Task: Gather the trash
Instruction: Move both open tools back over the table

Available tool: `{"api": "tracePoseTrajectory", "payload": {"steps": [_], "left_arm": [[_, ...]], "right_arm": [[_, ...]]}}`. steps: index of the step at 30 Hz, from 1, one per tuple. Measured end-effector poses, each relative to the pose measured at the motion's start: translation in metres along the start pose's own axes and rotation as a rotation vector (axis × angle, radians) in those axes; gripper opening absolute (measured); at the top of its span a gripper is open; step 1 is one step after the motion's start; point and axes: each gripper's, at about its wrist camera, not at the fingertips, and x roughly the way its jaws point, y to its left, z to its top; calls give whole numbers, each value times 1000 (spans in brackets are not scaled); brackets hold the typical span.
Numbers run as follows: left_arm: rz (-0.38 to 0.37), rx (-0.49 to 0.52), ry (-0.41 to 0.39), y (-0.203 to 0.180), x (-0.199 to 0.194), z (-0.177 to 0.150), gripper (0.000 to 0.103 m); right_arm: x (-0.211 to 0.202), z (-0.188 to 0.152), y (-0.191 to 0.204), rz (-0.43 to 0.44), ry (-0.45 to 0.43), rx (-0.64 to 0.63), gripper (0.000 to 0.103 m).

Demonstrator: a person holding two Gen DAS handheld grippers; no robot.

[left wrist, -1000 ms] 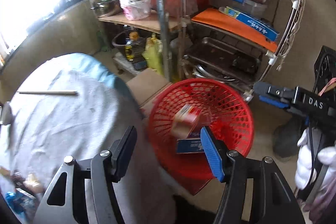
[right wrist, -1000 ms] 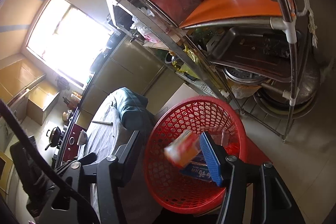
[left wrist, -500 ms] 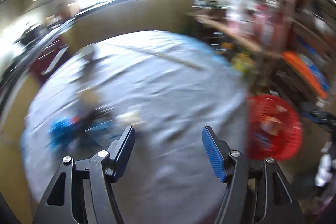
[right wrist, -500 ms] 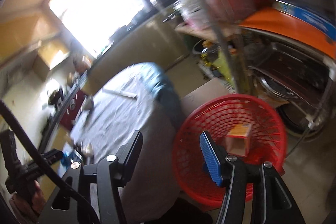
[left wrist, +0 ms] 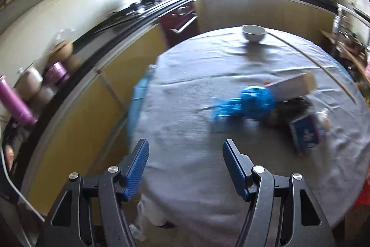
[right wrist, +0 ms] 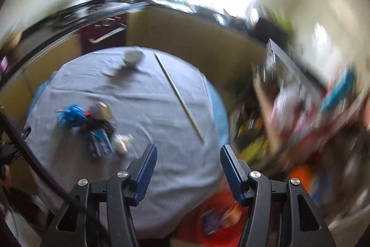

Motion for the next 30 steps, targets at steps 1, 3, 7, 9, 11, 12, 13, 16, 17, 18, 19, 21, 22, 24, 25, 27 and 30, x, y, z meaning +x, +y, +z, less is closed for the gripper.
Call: {"api": "tracePoseTrajectory", "payload": {"steps": [1,3,7,9,11,12,13,16,17,18,19,21,22,24,25,27,30], "left_arm": [[13,-6,3,9,0,-1,67],[38,-8,1,20,-4,-1,67],[58,-15,-21,28,-9,5,67],[53,-26,-24,32,-9,5,67],[53,-30,-17,31,-8,7,67],[50,-28,-13,29,-7,8,67],[45,-24,-12,28,-7,9,67],[46,-7,-13,21,-7,8,67],[43,-2,-9,19,-7,7,67],[42,5,-6,16,-6,7,67],[45,11,-5,13,-7,7,67],[42,18,-6,8,-7,8,67],[39,20,-6,5,-7,9,67],[33,28,-13,-1,-10,11,67],[31,36,-20,-4,-12,12,67],[25,52,-35,-12,-16,15,67],[-2,61,-55,-20,-22,18,67]], "right_arm": [[-20,15,19,-44,-31,-90,61],[-54,34,54,-117,-107,-233,61],[-110,45,122,-243,-239,-515,62],[-132,43,142,-281,-298,-593,64],[-148,39,152,-295,-339,-634,67],[-150,38,155,-275,-349,-640,67],[-153,37,152,-243,-355,-631,67],[-140,37,141,-245,-318,-588,67],[-136,37,135,-244,-313,-575,67],[-135,35,131,-234,-308,-562,67],[-135,32,126,-218,-295,-552,67],[-139,26,121,-174,-291,-540,67],[-142,24,123,-161,-294,-544,67],[-143,25,129,-136,-296,-562,67],[-140,28,131,-111,-280,-566,67],[-143,30,134,-78,-268,-575,67],[-161,30,131,-55,-327,-557,67]]}}
